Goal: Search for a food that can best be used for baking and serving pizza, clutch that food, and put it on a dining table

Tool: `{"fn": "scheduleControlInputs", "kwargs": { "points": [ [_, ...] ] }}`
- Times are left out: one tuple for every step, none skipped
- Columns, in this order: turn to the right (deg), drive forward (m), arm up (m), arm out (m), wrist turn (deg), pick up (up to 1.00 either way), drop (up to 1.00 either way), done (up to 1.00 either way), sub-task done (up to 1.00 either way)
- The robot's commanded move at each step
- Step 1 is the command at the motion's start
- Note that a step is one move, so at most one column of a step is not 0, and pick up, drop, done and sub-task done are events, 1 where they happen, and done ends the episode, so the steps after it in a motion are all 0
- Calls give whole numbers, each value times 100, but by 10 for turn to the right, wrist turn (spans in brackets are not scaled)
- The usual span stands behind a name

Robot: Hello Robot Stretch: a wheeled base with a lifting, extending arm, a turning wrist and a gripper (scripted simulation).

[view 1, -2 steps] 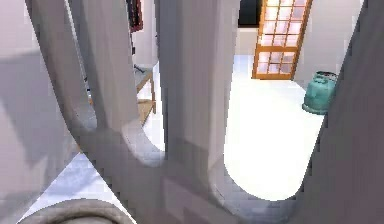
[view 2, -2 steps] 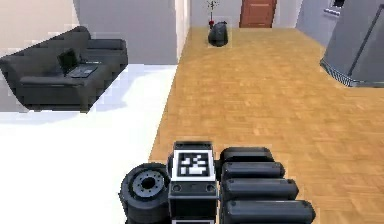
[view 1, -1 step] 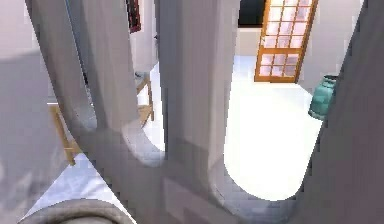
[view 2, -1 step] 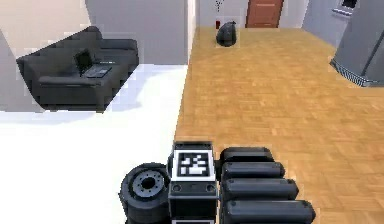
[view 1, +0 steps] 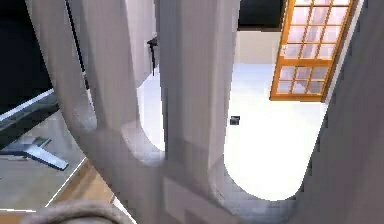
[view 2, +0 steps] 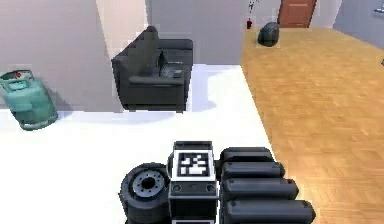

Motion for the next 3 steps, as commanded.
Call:
{"fn": "scheduleControlInputs", "kwargs": {
  "points": [
    [0,100,0,0,0,0,0,0,0],
    [0,100,0,0,0,0,0,0,0],
    [30,0,0,0,0,0,0,0,0]
  ]
}}
